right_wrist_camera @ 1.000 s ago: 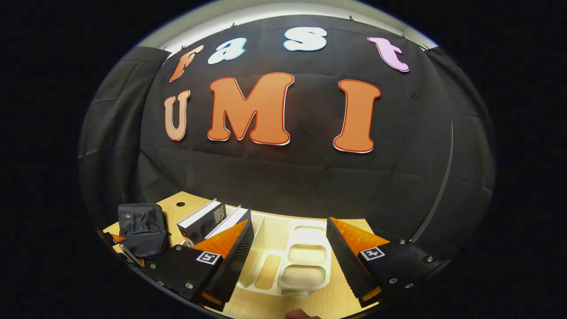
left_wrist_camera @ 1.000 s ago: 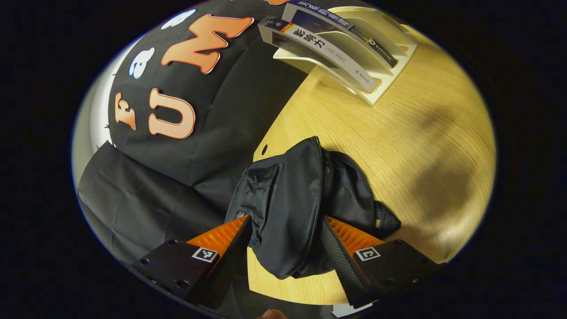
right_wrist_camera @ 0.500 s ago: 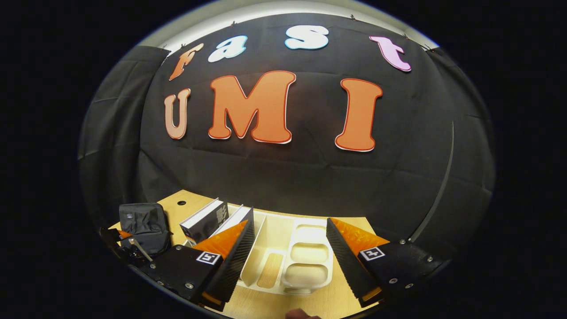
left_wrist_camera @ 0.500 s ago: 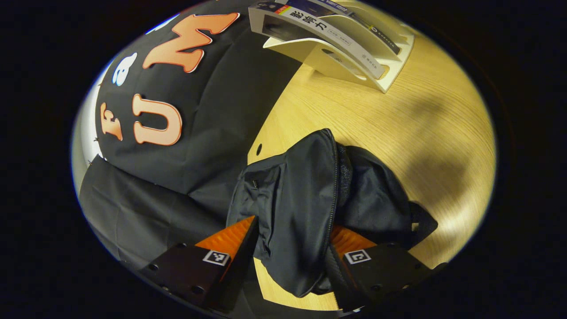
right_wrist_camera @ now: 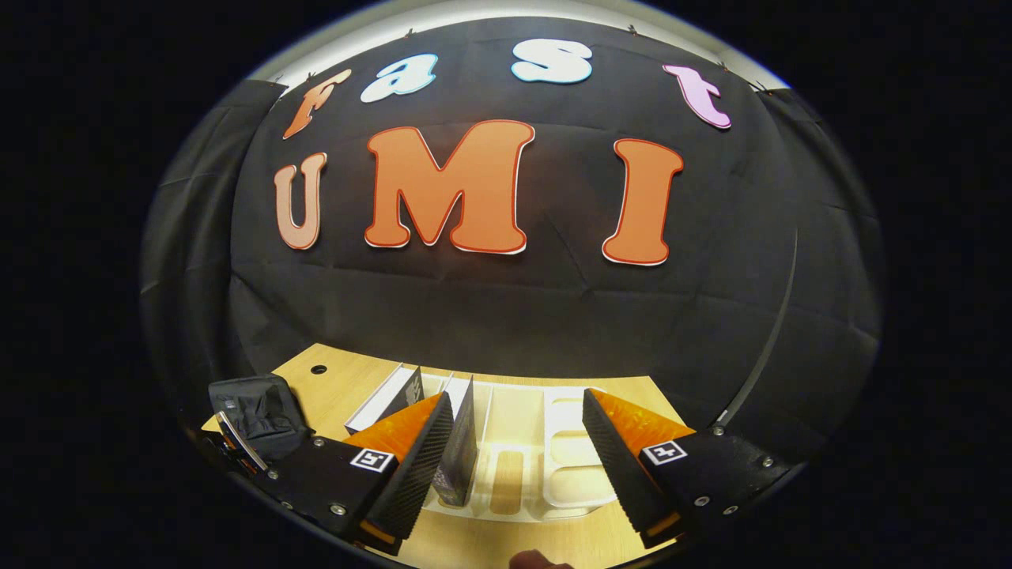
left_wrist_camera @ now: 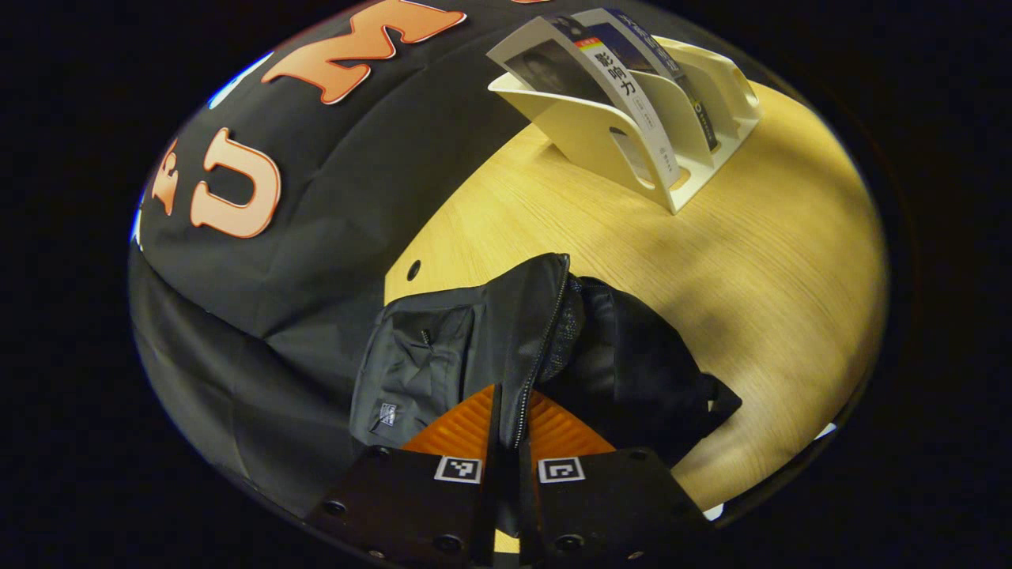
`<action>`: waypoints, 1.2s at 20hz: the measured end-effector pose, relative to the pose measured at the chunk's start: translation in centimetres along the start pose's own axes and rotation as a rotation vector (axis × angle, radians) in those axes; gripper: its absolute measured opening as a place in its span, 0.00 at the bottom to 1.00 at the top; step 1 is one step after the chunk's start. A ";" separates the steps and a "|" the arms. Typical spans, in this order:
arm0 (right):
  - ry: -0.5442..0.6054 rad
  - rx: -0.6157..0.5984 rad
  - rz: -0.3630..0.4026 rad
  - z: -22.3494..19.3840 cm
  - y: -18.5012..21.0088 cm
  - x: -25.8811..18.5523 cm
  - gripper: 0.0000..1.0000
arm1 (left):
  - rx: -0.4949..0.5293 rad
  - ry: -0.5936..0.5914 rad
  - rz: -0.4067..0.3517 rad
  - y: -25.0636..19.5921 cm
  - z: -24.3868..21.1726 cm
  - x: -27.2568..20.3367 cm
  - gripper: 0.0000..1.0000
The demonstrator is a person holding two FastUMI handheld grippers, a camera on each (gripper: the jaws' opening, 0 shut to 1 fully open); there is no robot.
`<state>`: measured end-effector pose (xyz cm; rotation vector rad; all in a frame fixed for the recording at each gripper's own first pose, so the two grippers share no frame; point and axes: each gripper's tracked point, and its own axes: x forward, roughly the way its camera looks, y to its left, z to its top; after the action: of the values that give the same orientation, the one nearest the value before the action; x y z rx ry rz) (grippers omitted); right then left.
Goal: Open the schoolbag, grab two books from the bookshelf and put them into the schoolbag.
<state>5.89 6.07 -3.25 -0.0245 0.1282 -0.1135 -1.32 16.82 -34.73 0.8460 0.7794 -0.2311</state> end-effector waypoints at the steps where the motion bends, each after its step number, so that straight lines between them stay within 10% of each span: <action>1: 0.007 0.004 0.006 0.2 1.0 0.0 0.98 | -0.002 -0.009 -0.028 0.3 0.3 -0.1 0.11; 10: 0.114 -0.052 0.024 1.4 7.1 1.3 0.98 | -0.043 -0.077 -0.187 5.5 1.6 -1.7 0.11; 24: 0.622 0.051 0.134 -1.9 15.3 4.1 0.99 | -0.139 -0.154 -0.434 15.1 3.0 -3.5 0.11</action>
<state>11.43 20.75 -6.11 0.0710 0.7472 0.0135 5.01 24.11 -22.20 0.5138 0.8178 -0.6125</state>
